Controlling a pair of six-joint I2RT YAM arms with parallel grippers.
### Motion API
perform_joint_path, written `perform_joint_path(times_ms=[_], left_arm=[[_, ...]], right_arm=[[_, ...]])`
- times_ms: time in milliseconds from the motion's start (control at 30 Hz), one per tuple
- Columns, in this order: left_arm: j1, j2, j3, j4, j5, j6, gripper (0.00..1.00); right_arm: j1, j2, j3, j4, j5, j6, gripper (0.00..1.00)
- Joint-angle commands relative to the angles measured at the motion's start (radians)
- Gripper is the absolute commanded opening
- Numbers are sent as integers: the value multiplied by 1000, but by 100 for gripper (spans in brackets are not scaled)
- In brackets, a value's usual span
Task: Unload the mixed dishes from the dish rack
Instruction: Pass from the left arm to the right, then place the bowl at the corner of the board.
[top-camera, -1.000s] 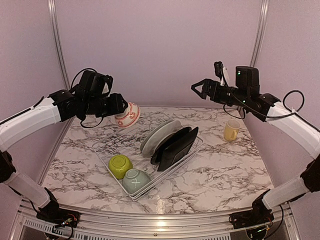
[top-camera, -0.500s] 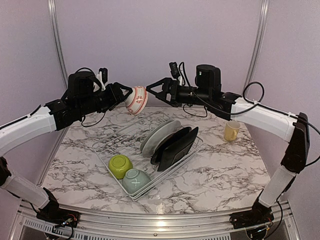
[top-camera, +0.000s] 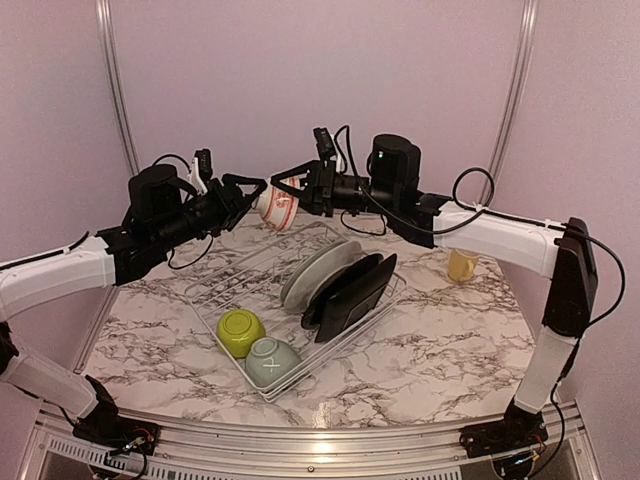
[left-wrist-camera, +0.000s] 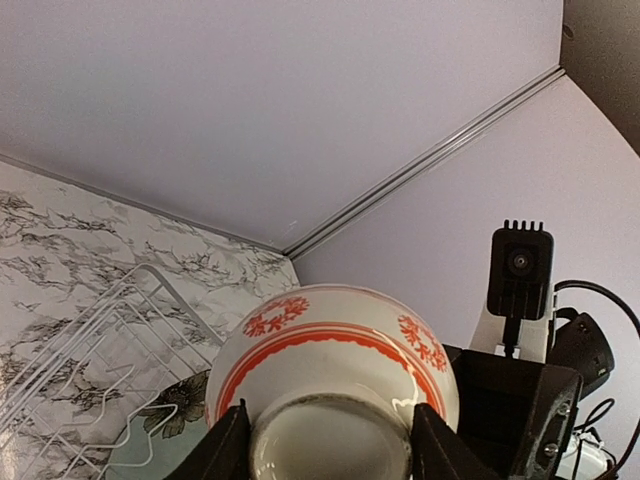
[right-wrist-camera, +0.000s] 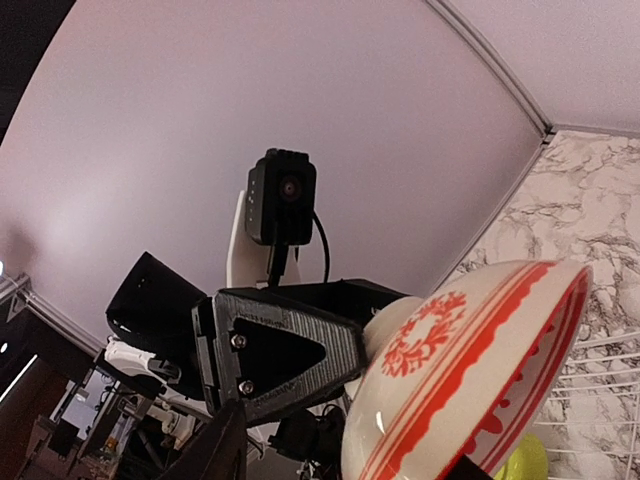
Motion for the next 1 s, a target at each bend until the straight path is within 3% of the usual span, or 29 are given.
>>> perform_joint_path(times_ms=[0, 200, 333, 467, 567, 733, 967], left_arm=[[4, -42, -41, 187, 29, -38, 18], [4, -63, -79, 221, 29, -37, 19], [5, -76, -83, 203, 31, -12, 30], [5, -120, -95, 157, -6, 36, 74], [5, -173, -111, 108, -50, 91, 91], [5, -262, -126, -18, -161, 186, 96], [5, -349, -129, -189, -273, 270, 98]], right_arm=[[7, 3, 13, 140, -47, 70, 36], [7, 1, 31, 146, -57, 72, 0], [6, -11, 40, 152, -62, 58, 0], [5, -48, 70, 54, -40, -44, 0], [2, -100, 86, -64, 10, -161, 0], [-20, -215, 73, -272, 174, -382, 0], [-38, -429, -41, -598, 737, -674, 0]])
